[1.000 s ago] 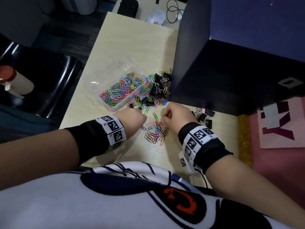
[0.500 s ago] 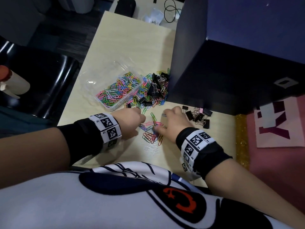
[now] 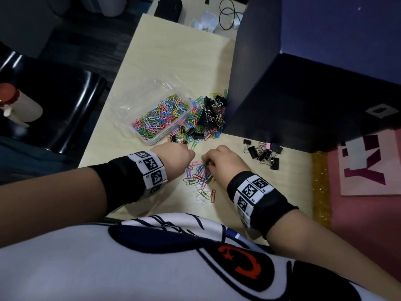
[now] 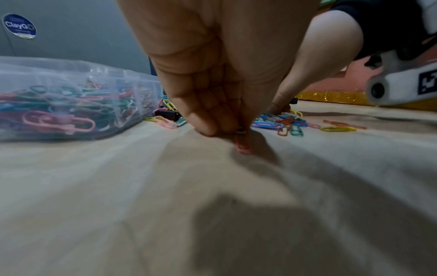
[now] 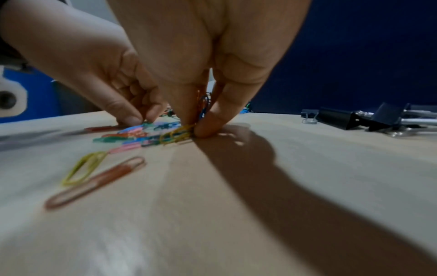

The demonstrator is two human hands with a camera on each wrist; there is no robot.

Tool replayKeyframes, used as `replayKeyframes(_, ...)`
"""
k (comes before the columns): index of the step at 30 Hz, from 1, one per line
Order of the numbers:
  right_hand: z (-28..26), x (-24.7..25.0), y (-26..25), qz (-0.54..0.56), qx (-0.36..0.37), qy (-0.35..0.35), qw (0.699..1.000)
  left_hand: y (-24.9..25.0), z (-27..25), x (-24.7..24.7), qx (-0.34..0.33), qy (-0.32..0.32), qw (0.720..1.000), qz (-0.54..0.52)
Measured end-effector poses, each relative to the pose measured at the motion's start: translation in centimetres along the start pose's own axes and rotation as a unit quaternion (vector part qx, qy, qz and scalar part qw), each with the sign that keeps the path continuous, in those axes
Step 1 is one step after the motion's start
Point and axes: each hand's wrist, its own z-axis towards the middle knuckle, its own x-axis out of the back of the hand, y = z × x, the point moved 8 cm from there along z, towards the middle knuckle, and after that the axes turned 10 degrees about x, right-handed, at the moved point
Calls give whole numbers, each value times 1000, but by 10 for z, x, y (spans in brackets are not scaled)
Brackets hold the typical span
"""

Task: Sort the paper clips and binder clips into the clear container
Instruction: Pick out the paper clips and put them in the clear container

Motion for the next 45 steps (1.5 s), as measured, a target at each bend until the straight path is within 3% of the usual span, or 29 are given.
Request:
replayKeyframes(10, 12, 31, 3, 32, -65, 63, 995, -6, -3, 7, -8, -7, 999, -32)
replayKeyframes(13, 18, 41, -4, 44, -68, 83, 993, -13, -10, 20, -14, 29, 998, -59)
replayKeyframes(17, 35, 56, -19, 68, -61, 133, 987, -47, -23, 50, -16, 113, 977, -180)
replayKeyframes(20, 56, 62, -33, 137, -55, 160, 976, -86, -27, 65, 20, 160, 959, -234)
replayKeyframes(24, 84, 73, -59, 167, -24, 197, 966, -128, -22, 63, 78, 172, 957, -222)
replayKeyframes(28, 108, 73, -68, 154, -30, 172, 972, -133, -12, 54, 74, 191, 968, -145)
replayKeyframes(33, 118, 69, -66, 16, -41, 88, 995, -116, -1, 33, 30, 162, 986, -23)
replayKeyframes(37, 118, 51, -63, -38, -41, 7, 998, -119, -5, 34, 5, 184, 983, -9)
replayKeyframes(41, 119, 52, -62, -95, -51, -10, 994, -122, -14, 34, -23, 205, 978, -17)
replayKeyframes(45, 117, 58, -66, -64, -35, 49, 996, -126, -13, 33, -10, 208, 977, -54)
